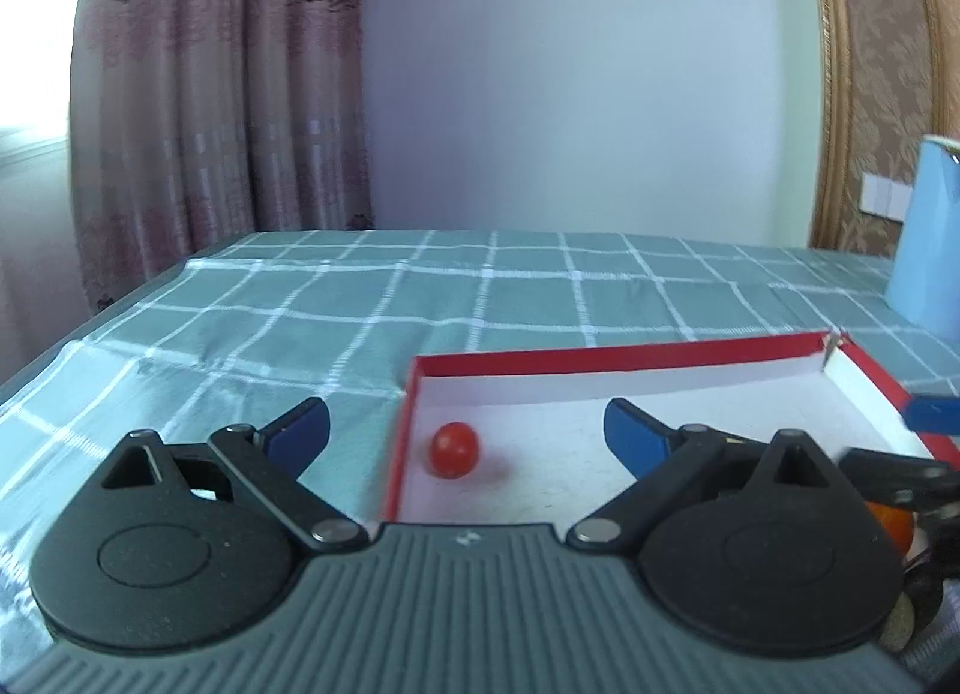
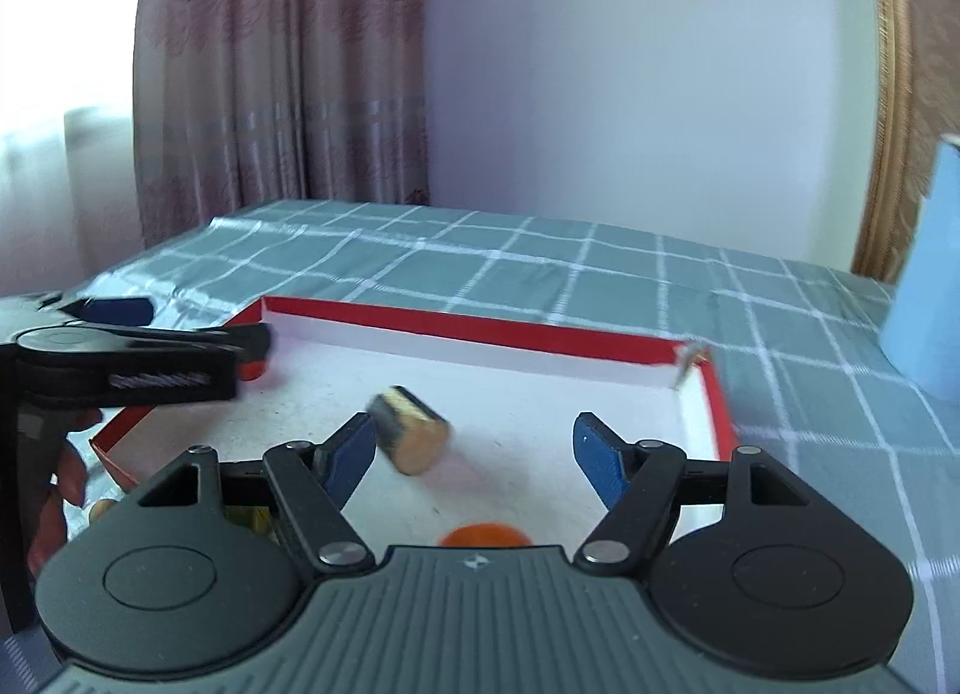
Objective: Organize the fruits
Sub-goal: 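Grasp the dark bark log piece with the right tool while the left tool grasps a brown round fruit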
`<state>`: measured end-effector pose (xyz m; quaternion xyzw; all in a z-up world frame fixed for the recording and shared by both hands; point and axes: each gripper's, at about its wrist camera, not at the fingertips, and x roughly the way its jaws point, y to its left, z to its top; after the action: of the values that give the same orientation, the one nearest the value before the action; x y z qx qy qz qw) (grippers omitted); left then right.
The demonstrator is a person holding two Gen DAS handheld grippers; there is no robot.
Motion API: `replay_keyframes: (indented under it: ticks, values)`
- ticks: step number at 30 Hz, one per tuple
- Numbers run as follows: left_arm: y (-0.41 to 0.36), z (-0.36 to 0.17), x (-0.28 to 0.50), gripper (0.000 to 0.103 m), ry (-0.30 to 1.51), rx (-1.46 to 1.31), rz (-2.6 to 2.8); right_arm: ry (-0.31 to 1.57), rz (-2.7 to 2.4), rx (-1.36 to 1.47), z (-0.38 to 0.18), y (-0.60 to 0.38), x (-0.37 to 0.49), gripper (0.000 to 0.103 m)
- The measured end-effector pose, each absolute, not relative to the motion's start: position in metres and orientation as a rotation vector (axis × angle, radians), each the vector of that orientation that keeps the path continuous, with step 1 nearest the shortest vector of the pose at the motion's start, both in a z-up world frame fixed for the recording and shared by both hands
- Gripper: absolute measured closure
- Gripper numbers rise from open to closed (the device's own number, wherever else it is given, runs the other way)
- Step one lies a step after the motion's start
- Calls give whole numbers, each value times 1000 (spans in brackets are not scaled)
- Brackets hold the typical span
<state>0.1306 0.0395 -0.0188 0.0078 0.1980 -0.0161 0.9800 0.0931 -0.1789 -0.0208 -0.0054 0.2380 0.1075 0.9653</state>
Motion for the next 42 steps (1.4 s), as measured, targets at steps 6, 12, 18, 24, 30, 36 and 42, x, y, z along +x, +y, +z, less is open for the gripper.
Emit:
replay_keyframes:
  ticks: [6,12,18,24,30,36,42]
  values:
    - [58,-21,103,4,389,-9,-9,508,211,75,-34,-214,57,30]
    - [77,-23,66,0,366,-65,-25,463,215,73,-45,-226,13,23]
    - [87,-29,44,0,410,-73,-53,495,256,12,-47,-203,17,23]
    - [75,-40,37,0,456,54,-46,524,235,8,-50,-190,26,23]
    - [55,-48,34,0,464,199,-34,559,238,22,-54,-187,35,23]
    - [49,-55,44,0,529,245,-35,587,236,56,-56,-192,39,43]
    - [55,-58,51,9,581,208,-66,612,262,68,-59,-193,42,59]
